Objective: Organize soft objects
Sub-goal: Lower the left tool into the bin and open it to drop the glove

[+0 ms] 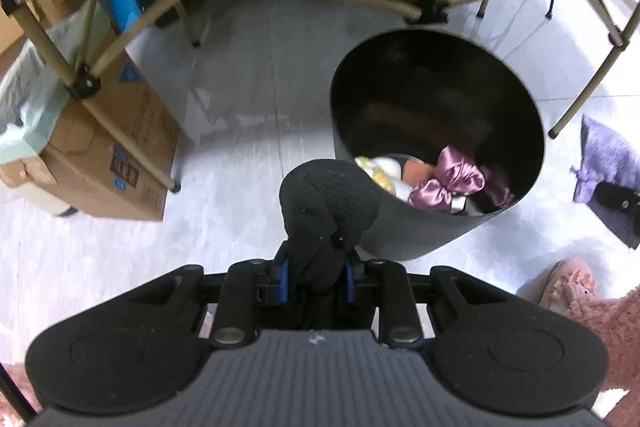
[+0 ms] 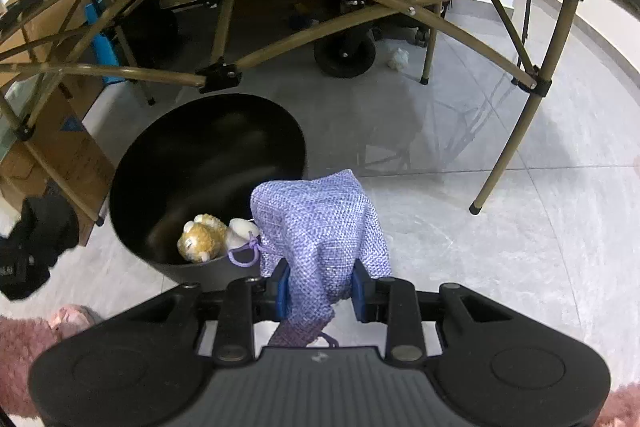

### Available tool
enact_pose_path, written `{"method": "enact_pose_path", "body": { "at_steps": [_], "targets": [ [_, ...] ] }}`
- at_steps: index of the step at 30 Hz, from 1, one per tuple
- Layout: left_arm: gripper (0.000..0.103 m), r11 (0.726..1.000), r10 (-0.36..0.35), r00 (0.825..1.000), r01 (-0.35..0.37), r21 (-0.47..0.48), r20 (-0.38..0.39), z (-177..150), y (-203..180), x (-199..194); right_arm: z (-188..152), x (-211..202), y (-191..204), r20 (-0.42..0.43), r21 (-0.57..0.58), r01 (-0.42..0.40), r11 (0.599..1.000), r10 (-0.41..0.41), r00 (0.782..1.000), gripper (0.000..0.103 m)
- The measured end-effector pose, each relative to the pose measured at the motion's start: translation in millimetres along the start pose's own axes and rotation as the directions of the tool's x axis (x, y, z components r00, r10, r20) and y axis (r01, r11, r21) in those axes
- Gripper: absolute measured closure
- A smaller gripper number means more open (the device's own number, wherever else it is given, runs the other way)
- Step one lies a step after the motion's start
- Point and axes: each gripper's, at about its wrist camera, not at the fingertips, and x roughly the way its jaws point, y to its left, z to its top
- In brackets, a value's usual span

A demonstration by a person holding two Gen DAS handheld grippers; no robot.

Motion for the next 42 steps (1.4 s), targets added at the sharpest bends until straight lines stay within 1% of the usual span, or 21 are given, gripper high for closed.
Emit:
{"method": "enact_pose_path", "body": {
  "at_steps": [6,9,13,17,25,33,42],
  "targets": [
    [0.078,0.999,0.026,0.999,-0.026,0.019,-0.03,3,-4,16,6,15,-9,-0.013,0.02,0.006,1.0,-0.006,1.0,0.074],
    [0.078,1.0,0.025,0.999,-0.024,0.017,-0.039,6,-4,21,7,19,-15,-0.018,0.041,0.006,0.999,-0.005,1.0,0.074],
    [0.078,0.999,0.03,0.999,-0.03,0.014,-0.034,12,-7,22,9,21,-17,-0.014,0.054,0.004,0.999,-0.003,1.0,0.074],
    [0.078,0.998,0.053,0.999,-0.053,0.015,-0.008,20,-9,20,10,21,-16,-0.012,0.056,0.004,0.998,-0.003,1.0,0.074],
    [0.078,0.999,0.042,0.999,-0.042,-0.015,0.019,44,-15,19,9,20,-19,-0.009,0.07,0.014,0.997,-0.013,1.0,0.074],
    [0.078,1.0,0.018,0.997,-0.019,0.008,0.07,61,-44,10,9,19,-23,-0.004,0.089,0.03,0.996,-0.03,1.0,0.074],
    [0.078,0.999,-0.031,0.997,0.029,0.026,0.072,75,-76,10,9,17,-39,0.009,0.142,0.056,0.988,-0.058,0.998,0.074]
  ]
}}
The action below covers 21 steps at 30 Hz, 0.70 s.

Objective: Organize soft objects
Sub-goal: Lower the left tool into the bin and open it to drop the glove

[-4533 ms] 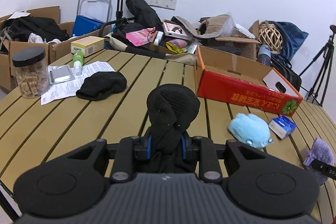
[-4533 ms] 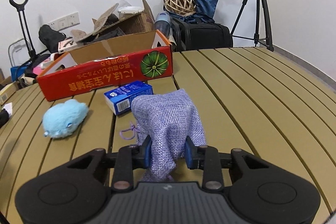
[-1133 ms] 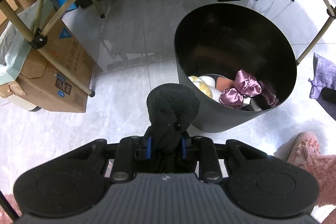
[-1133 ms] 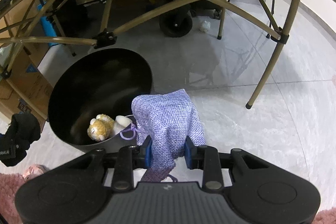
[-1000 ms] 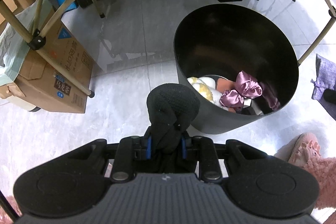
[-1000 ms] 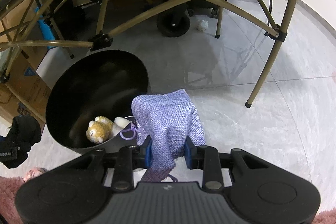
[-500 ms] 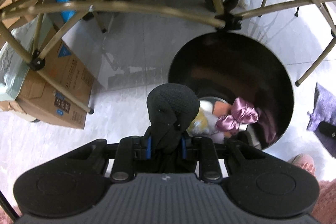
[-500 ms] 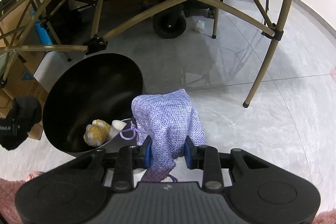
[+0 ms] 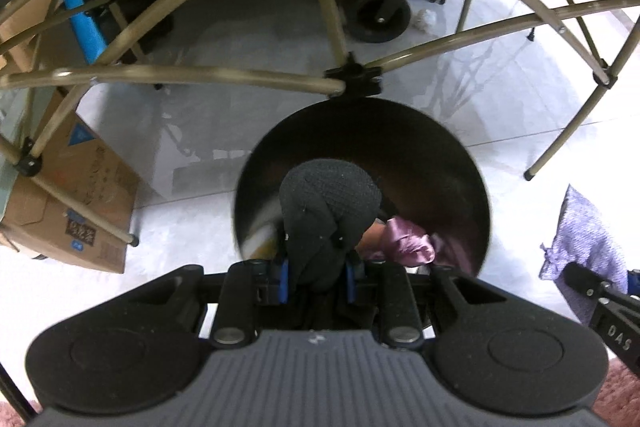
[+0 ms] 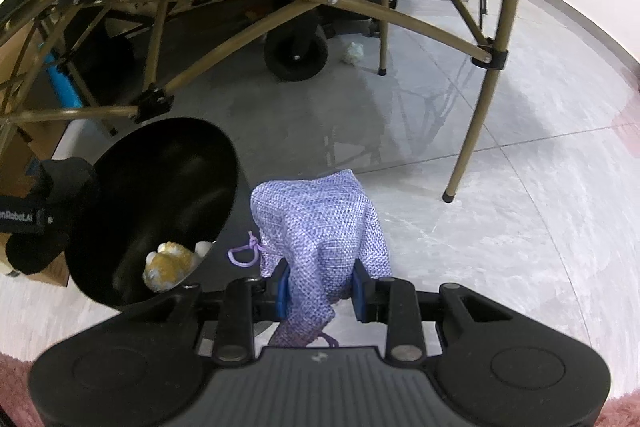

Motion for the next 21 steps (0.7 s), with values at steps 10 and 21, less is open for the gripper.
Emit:
{"method": "enact_pose_path", "body": {
  "at_steps": [10,21],
  "targets": [
    [0.078,1.0,-0.024,1.0,0.024,0.005,-0.018,9,-22,10,0,-2,-17,0.024,0.058,0.041,0.997,-0.043,0.999,0.074],
    [0.077,0.999,-0.05,0.998,0.051,0.013,-0.022,12,-31,11,0,-1,-22,0.025,0.077,0.054,0.996,-0.056,0.998,0.074]
  ]
}}
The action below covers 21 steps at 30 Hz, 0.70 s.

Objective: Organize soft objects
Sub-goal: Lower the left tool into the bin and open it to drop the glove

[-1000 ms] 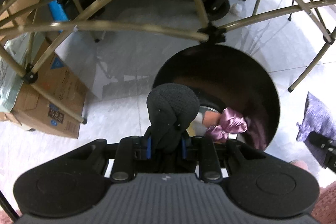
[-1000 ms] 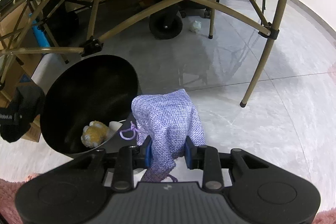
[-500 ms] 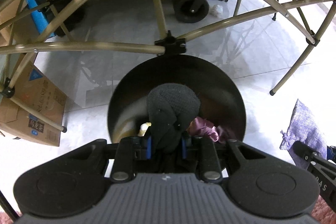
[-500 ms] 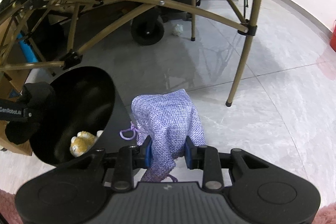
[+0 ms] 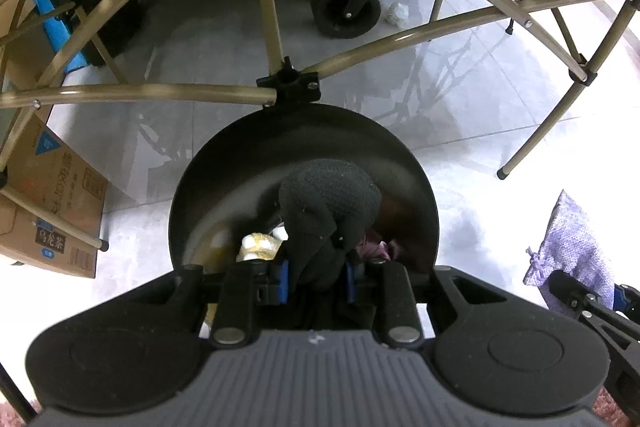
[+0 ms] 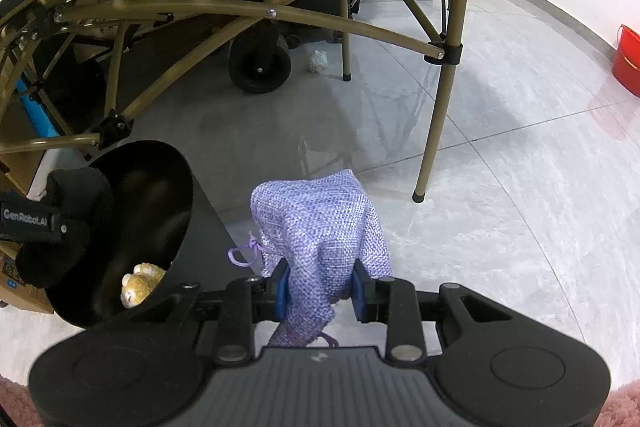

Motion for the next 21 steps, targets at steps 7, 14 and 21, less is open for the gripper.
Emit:
{"method": "enact_pose_path", "body": {
  "at_steps": [7,14,21],
  "targets": [
    [0.0,0.999,0.015,1.0,-0.015,-0.046,0.0,3,5,-8,0,0,-1,0.0,0.0,-0.002,1.0,0.002,1.0,0.074],
    [0.0,1.0,0.018,1.0,-0.018,-0.024,0.001,4,2,-12,0,0,-1,0.0,0.001,-0.001,1.0,0.001,1.0,0.074],
    [0.0,0.999,0.022,1.0,-0.022,-0.026,0.002,3,3,-12,1,0,-1,-0.001,0.002,-0.001,1.0,0.001,1.0,0.074]
  ]
}}
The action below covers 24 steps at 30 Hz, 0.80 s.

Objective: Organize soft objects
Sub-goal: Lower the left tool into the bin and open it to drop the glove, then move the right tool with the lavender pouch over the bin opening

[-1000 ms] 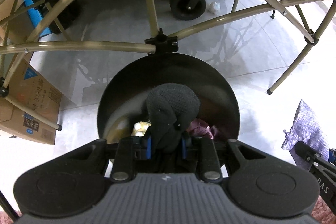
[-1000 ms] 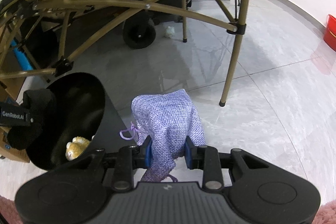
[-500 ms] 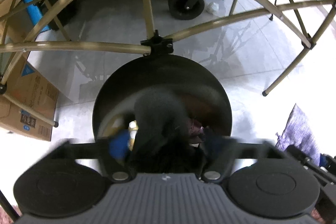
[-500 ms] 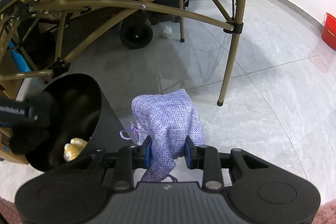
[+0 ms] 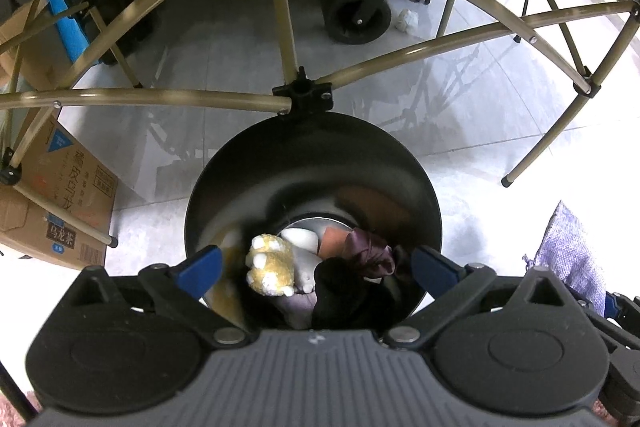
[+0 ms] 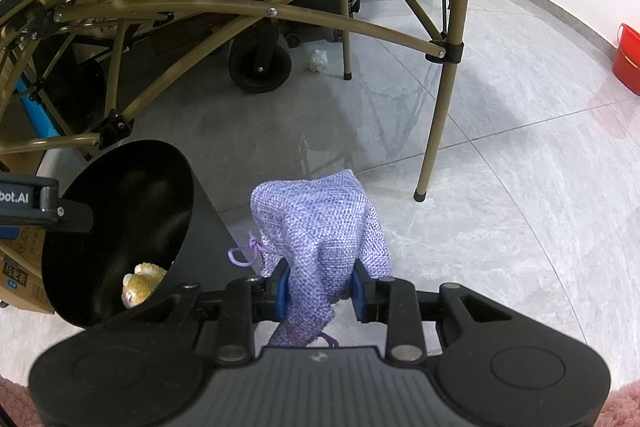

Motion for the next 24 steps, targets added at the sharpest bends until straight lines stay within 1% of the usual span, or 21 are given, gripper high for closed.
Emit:
{"method": "enact_pose_path", "body": {
  "at_steps": [12,24],
  "targets": [
    [0.0,1.0,0.014,1.0,-0.014,0.003,0.009,-1,4,-3,0,0,1,0.005,0.003,-0.007,1.0,0.007,1.0,0.074],
    [0.0,0.998,0.048,0.999,-0.048,-0.042,0.012,-2,35,-8,2,-7,8,0.027,0.008,-0.024,1.0,0.023,0.999,0.074]
  ]
}}
